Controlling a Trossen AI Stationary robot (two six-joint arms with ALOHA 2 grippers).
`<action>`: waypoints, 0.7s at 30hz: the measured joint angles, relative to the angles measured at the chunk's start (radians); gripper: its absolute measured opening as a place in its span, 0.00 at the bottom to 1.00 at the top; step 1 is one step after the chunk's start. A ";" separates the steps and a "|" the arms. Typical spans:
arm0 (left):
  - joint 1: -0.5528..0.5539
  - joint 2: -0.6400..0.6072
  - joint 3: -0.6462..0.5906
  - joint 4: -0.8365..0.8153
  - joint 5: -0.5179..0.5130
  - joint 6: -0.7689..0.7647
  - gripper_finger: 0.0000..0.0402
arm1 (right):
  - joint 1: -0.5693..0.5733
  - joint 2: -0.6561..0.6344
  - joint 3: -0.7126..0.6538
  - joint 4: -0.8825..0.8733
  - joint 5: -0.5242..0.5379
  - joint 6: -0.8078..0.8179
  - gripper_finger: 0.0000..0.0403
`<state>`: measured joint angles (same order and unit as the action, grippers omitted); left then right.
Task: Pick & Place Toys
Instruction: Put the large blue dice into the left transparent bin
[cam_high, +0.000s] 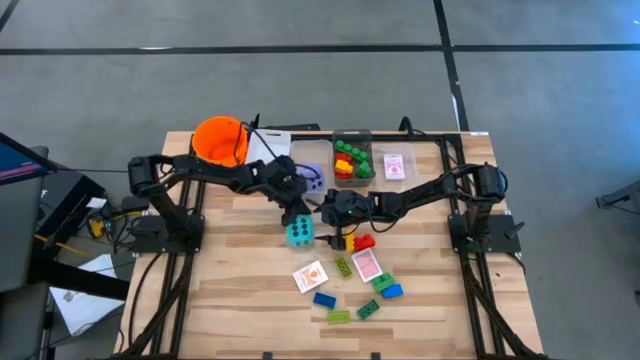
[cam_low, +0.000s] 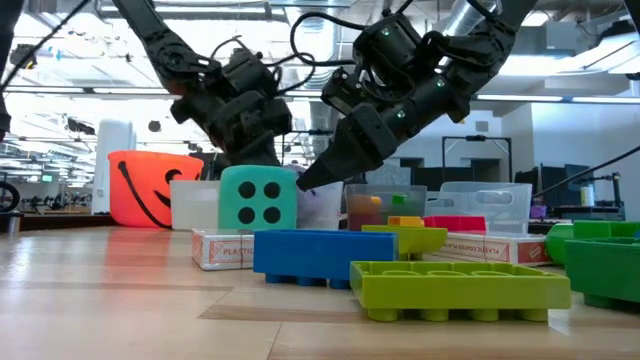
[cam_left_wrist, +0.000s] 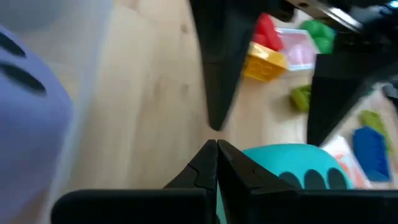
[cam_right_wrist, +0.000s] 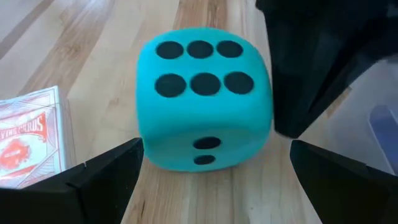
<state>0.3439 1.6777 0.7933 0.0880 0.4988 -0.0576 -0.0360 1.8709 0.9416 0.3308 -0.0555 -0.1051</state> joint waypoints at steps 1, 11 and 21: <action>-0.001 0.001 0.000 -0.004 0.014 0.001 0.00 | 0.000 0.000 0.000 -0.001 0.000 0.000 0.99; 0.016 -0.078 -0.002 0.002 -0.152 0.008 0.00 | 0.003 0.000 0.000 -0.001 -0.010 0.000 0.99; -0.024 -0.292 -0.003 -0.306 -0.234 -0.077 0.00 | 0.016 0.000 0.000 0.045 -0.037 -0.007 0.99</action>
<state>0.3196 1.3855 0.7902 -0.2180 0.2647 -0.1350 -0.0197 1.8709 0.9417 0.3761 -0.0923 -0.1120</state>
